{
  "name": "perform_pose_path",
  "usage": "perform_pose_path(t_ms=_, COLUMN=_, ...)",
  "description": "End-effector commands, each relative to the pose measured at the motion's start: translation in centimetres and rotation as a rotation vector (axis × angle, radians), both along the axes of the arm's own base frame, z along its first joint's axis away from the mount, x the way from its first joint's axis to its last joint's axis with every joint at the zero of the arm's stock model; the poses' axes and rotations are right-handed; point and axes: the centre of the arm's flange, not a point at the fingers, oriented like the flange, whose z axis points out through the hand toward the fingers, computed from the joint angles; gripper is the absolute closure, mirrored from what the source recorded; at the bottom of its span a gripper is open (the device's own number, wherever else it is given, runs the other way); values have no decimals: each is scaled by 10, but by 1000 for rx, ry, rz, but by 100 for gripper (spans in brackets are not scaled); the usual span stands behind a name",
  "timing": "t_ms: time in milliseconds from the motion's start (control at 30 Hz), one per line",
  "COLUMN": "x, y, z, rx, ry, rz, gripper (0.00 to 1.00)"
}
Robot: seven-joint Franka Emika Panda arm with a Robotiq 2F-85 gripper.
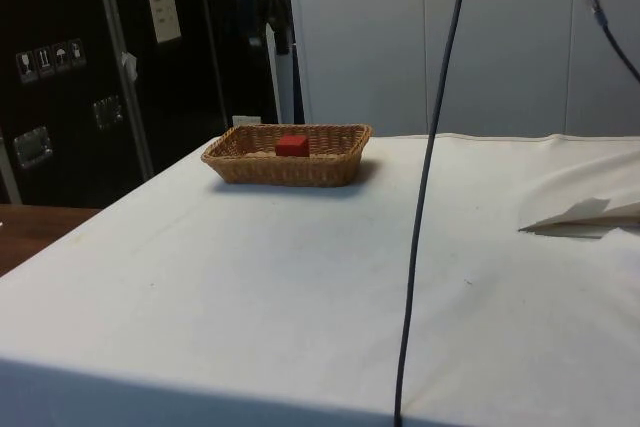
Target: Pick up the cube and place it into the basket.
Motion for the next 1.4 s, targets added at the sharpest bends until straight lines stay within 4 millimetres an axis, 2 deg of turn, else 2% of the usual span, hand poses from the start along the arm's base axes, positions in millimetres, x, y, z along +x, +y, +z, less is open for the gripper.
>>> perform_pose_path(t_ms=0, x=-1, y=3, z=1, rx=1, ry=0, rz=0, gripper=0)
perform_pose_path(t_ms=267, x=-6, y=33, z=9, rx=13, ry=3, rz=4, gripper=0)
perform_pose_path(t_ms=333, x=-5, y=31, z=7, rx=22, ry=9, rz=6, gripper=0)
perform_pose_path(t_ms=433, x=-8, y=47, z=12, rx=26, ry=8, rz=7, gripper=0)
perform_pose_path(t_ms=567, x=-10, y=58, z=13, rx=37, ry=10, rz=9, gripper=0)
perform_pose_path(t_ms=600, x=-8, y=55, z=12, rx=44, ry=13, rz=10, gripper=0)
perform_pose_path(t_ms=767, x=-13, y=76, z=16, rx=52, ry=15, rz=12, gripper=0)
perform_pose_path(t_ms=900, x=-15, y=88, z=18, rx=62, ry=17, rz=15, gripper=0)
perform_pose_path(t_ms=933, x=-13, y=85, z=16, rx=70, ry=22, rz=17, gripper=0)
perform_pose_path(t_ms=1200, x=-21, y=113, z=21, rx=86, ry=24, rz=21, gripper=0)
perform_pose_path(t_ms=1233, x=-20, y=111, z=19, rx=95, ry=30, rz=24, gripper=0)
perform_pose_path(t_ms=1367, x=-25, y=128, z=21, rx=102, ry=28, rz=25, gripper=0)
